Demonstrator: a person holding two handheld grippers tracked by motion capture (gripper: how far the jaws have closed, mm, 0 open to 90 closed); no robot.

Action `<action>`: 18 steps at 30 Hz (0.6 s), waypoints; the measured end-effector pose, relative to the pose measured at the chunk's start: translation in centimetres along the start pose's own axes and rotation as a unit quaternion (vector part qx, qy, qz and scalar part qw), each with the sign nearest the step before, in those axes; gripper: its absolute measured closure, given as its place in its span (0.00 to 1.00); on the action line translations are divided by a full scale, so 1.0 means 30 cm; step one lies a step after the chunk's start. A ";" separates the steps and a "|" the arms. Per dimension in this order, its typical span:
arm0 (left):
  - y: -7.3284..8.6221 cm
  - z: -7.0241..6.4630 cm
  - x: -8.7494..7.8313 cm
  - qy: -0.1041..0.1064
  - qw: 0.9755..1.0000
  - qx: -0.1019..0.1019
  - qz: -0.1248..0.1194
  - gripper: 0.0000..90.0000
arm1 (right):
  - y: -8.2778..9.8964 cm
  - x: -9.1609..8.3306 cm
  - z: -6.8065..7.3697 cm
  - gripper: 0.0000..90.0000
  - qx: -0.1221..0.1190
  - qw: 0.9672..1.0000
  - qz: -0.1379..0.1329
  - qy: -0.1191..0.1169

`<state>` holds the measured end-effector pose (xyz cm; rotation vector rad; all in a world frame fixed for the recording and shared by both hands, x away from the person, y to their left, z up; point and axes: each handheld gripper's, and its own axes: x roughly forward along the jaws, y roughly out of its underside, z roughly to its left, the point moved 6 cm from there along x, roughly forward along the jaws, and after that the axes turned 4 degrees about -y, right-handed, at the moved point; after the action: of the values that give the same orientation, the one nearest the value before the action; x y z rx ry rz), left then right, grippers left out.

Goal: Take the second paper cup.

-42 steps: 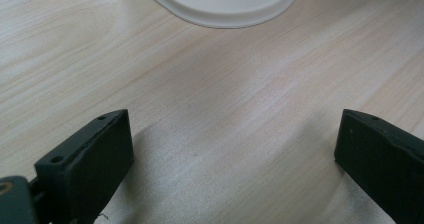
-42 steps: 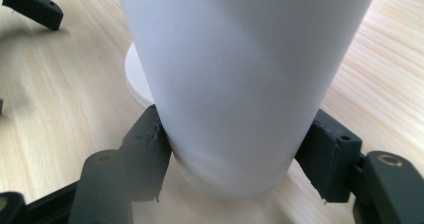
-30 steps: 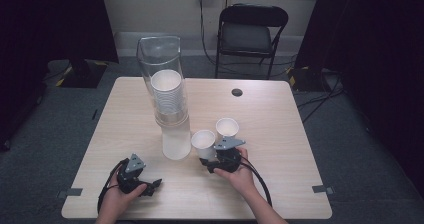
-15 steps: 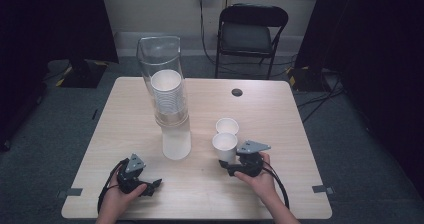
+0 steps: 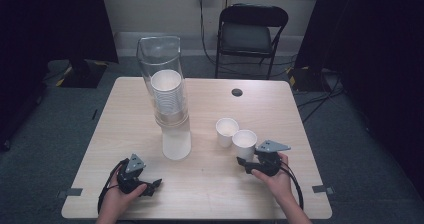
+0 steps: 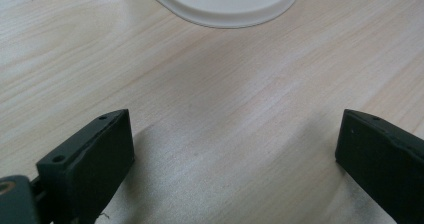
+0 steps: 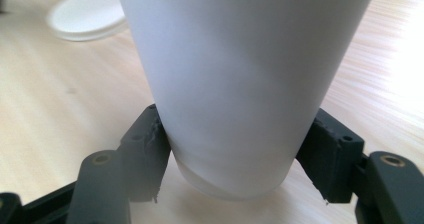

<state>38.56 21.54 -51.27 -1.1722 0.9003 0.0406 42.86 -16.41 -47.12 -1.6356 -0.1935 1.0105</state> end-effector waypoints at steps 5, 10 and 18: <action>0.000 0.000 0.000 0.000 1.000 0.000 -0.001 0.02 | 0.014 -0.013 -0.054 0.38 0.010 1.000 0.003 0.030; 0.000 0.000 0.000 0.000 1.000 0.000 0.000 0.02 | 0.034 0.016 -0.104 0.38 0.018 0.998 0.025 0.049; 0.000 0.000 0.000 0.000 1.000 0.000 0.000 0.02 | 0.040 0.042 -0.154 0.38 0.049 0.995 0.030 0.076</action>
<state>38.56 21.54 -51.26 -1.1728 0.9007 0.0398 46.40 -19.40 -48.88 -1.6278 0.0064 0.9218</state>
